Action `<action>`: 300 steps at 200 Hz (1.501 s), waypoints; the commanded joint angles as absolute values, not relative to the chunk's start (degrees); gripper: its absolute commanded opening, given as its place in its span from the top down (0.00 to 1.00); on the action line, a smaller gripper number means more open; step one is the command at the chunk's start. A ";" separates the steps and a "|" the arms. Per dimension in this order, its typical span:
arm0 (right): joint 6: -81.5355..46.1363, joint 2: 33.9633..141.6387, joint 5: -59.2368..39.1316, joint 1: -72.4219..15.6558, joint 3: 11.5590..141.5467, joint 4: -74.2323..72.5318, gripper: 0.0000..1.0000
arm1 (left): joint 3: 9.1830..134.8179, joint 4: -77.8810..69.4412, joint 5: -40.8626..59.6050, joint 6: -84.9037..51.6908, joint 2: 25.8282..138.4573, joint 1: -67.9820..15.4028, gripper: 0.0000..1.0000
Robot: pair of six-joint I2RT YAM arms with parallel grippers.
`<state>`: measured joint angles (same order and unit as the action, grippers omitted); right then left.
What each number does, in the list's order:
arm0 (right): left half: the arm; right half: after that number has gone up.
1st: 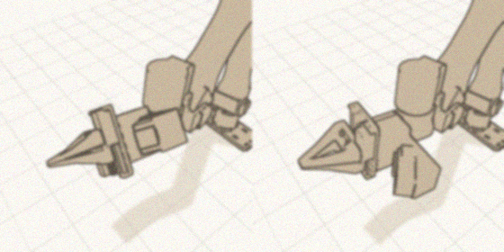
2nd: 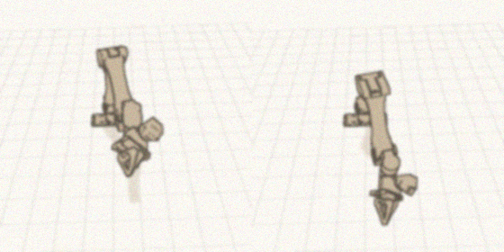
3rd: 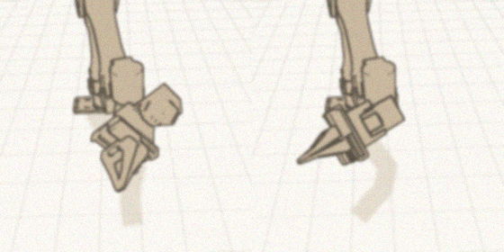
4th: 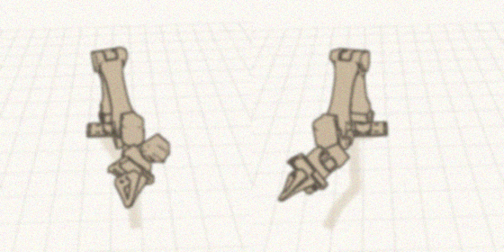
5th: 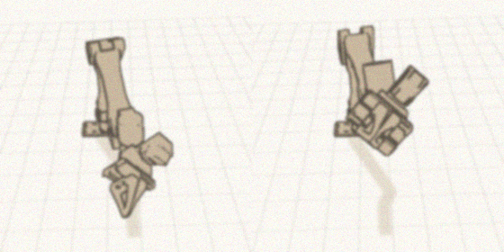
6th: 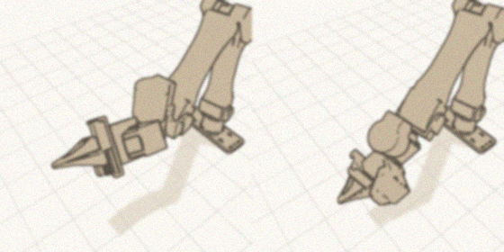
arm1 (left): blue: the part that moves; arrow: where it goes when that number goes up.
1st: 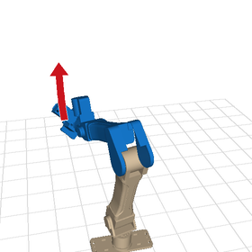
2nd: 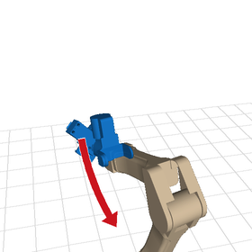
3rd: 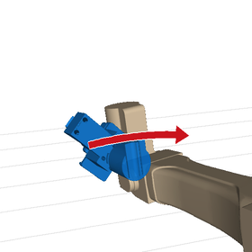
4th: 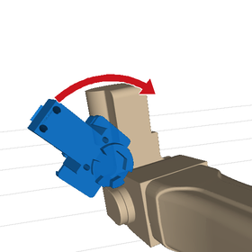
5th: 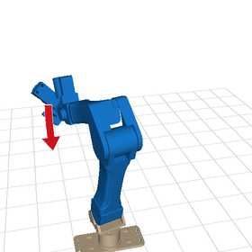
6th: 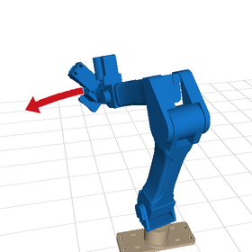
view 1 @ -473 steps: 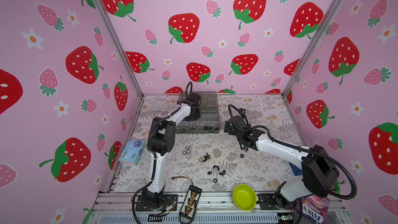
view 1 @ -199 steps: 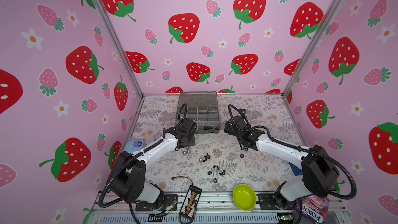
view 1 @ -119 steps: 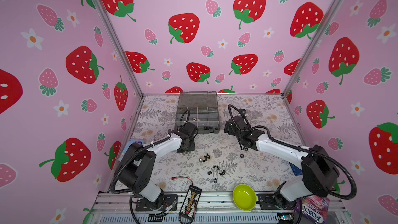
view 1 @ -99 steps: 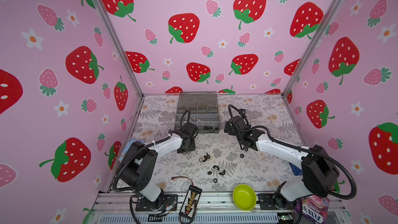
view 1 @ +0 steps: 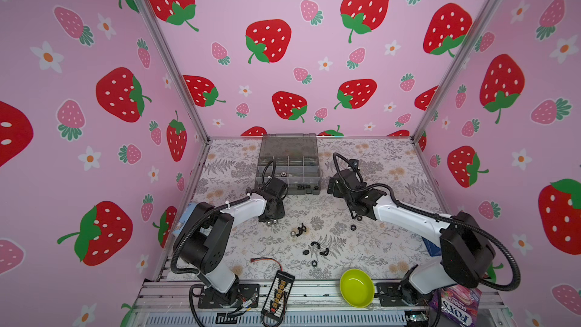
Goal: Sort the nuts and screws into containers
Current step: 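Close the left gripper on another silver hex nut, then lift the nut with the left gripper and carry it over the box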
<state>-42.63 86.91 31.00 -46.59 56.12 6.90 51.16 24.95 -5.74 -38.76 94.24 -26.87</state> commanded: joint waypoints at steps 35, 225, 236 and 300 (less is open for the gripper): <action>-43.50 88.15 31.50 -46.33 56.19 7.80 0.00 | 52.14 25.79 -5.10 -38.33 96.97 -26.72 0.61; -43.13 87.83 31.53 -46.32 56.61 7.34 0.00 | 54.32 34.27 -6.59 -39.99 100.20 -27.86 0.65; -43.15 87.72 31.64 -46.28 56.52 7.39 0.00 | 54.18 34.20 -6.46 -40.12 100.28 -27.86 0.65; -43.67 87.11 31.99 -46.23 55.83 7.14 0.00 | 53.22 34.37 -6.32 -40.69 100.26 -27.85 0.66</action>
